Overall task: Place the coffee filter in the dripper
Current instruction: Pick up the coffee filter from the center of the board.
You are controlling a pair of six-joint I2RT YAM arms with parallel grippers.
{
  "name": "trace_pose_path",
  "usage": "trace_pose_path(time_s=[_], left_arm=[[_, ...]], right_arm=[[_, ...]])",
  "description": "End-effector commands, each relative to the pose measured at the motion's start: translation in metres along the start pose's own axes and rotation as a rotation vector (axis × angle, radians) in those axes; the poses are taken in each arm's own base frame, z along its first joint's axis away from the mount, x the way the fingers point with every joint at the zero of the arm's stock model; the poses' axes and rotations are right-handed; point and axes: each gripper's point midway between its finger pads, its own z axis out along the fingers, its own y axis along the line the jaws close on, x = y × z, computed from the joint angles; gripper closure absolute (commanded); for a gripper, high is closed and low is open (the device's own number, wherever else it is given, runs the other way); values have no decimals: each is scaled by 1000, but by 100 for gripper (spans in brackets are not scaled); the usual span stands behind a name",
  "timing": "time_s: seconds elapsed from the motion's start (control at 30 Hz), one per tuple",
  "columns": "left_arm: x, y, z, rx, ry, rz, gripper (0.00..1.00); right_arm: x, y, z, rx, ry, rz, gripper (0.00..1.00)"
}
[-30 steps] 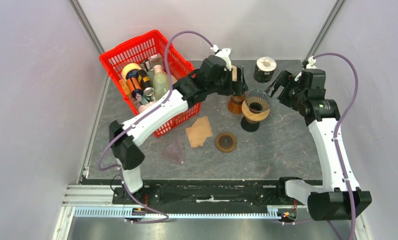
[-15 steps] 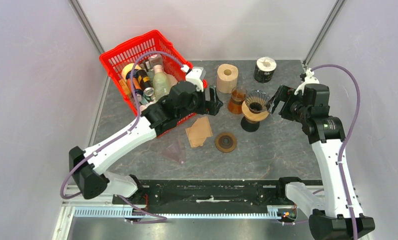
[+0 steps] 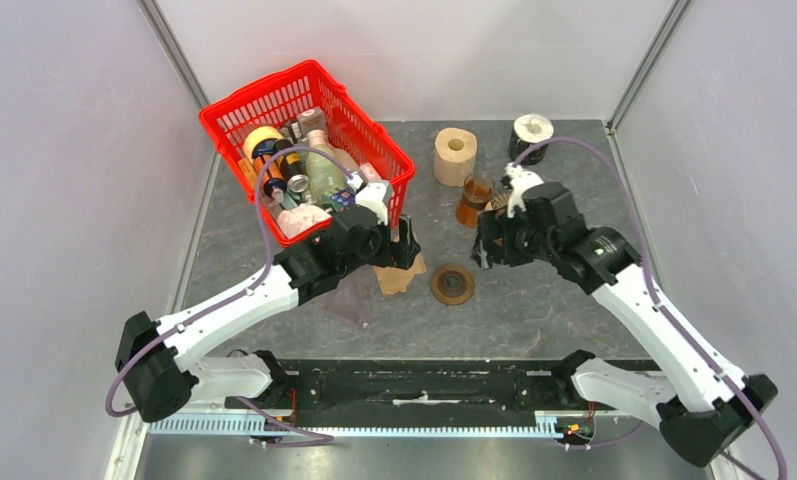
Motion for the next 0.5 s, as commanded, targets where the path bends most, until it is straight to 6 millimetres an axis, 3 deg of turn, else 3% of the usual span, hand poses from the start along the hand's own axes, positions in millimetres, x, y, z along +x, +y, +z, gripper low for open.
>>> trace_pose_path(time_s=[0.0, 0.23, 0.47], left_arm=[[-6, 3, -14, 4, -74, -61, 7], [19, 2, -44, 112, -56, -71, 7], [25, 47, -85, -23, -151, -105, 6]], right_arm=[[-5, 22, 16, -1, -4, -111, 3], [1, 59, 53, -19, 35, -194, 3], [2, 89, 97, -35, 21, -183, 3]])
